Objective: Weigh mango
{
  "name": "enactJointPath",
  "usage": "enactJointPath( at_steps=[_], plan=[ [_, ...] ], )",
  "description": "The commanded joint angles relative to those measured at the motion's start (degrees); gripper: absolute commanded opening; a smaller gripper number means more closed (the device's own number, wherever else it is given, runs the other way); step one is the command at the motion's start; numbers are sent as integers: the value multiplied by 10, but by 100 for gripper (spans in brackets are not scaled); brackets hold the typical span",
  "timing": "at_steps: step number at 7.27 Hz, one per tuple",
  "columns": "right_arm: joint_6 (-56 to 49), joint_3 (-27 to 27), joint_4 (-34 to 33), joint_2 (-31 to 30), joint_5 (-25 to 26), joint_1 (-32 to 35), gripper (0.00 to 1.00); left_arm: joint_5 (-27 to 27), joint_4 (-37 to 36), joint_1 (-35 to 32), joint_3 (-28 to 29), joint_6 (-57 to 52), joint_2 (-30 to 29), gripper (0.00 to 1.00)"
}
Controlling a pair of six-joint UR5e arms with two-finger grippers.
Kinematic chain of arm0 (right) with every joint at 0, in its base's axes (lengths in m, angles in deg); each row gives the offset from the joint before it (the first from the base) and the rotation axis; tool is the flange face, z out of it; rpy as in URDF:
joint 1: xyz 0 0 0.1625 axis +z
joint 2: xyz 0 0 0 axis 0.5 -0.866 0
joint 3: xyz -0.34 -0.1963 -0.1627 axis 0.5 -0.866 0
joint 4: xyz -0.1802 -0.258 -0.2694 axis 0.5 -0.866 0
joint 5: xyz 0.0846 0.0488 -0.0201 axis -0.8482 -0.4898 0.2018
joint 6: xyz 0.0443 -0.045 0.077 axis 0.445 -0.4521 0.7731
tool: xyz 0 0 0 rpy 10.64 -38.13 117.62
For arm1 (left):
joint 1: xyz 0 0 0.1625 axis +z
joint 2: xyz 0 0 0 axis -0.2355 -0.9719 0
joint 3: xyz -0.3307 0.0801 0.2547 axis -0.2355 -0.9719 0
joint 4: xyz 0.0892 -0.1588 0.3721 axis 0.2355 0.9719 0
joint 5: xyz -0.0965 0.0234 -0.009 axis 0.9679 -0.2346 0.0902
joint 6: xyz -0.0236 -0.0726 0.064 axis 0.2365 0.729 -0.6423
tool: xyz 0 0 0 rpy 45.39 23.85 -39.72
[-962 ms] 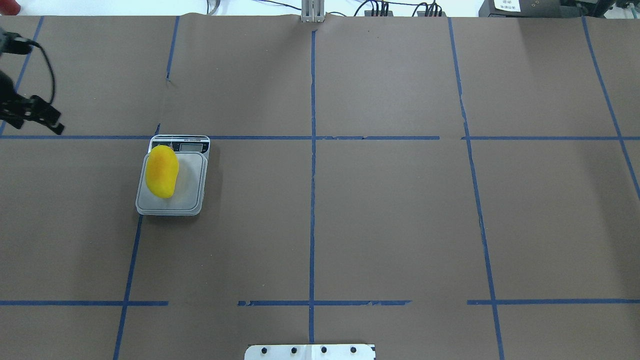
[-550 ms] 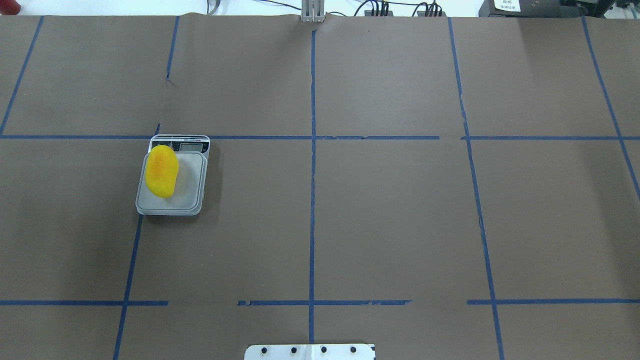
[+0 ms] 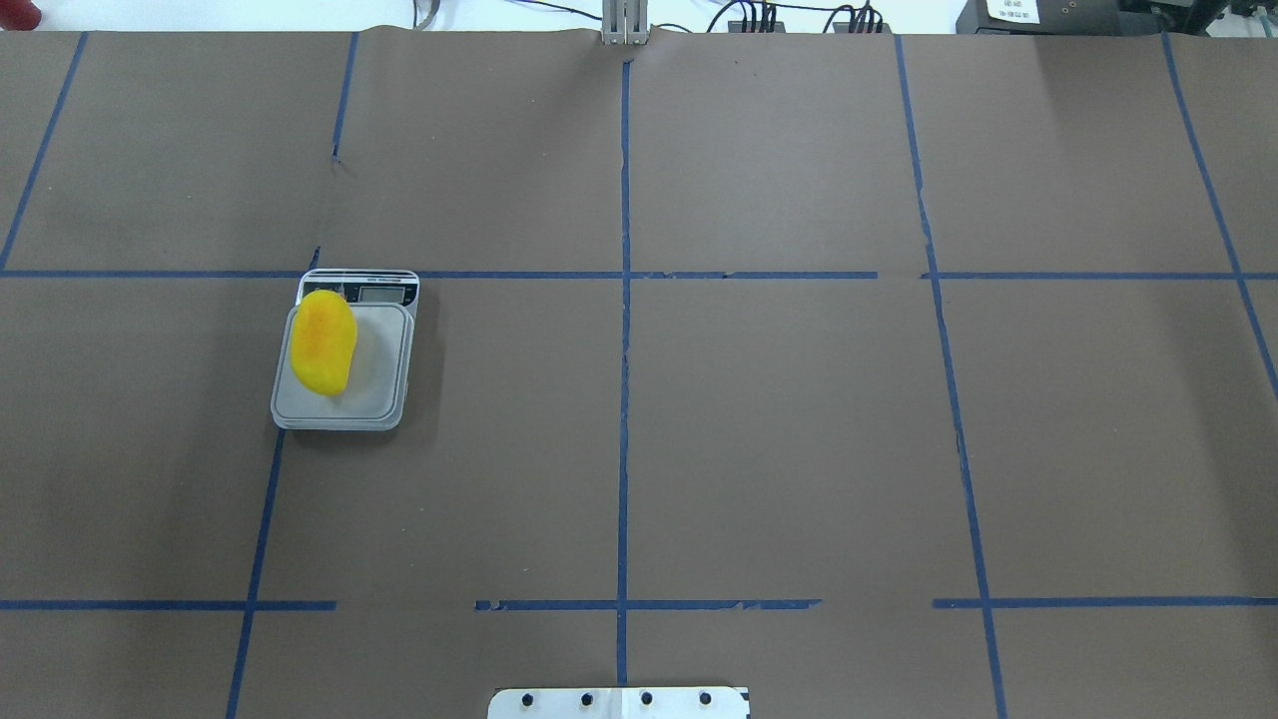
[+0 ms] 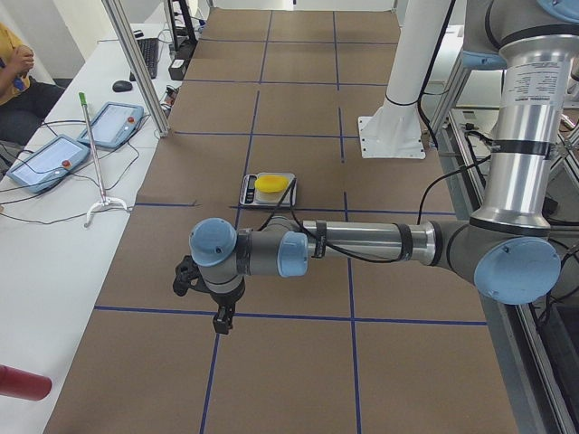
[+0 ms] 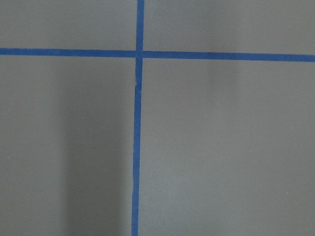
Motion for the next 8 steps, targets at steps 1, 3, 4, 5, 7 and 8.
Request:
enactJointPath(
  at_steps=[1, 3, 4, 5, 7, 8],
  plan=[
    [0, 0, 0, 0, 0, 0, 100, -4, -14, -2, 1, -6, 0, 100],
    [0, 0, 0, 0, 0, 0, 100, -4, -157, -2, -2, 14, -65, 100],
    [0, 0, 0, 0, 0, 0, 100, 1, -163, -3, -3, 10, -63, 100],
    [0, 0, 0, 0, 0, 0, 100, 2, -162, -3, -2, 12, -61, 100],
    [0, 0, 0, 1, 0, 0, 100, 1, -142, -3, 1, 15, -55, 100],
    [0, 0, 0, 0, 0, 0, 100, 0, -98, -3, 2, 15, -35, 100]
  ],
)
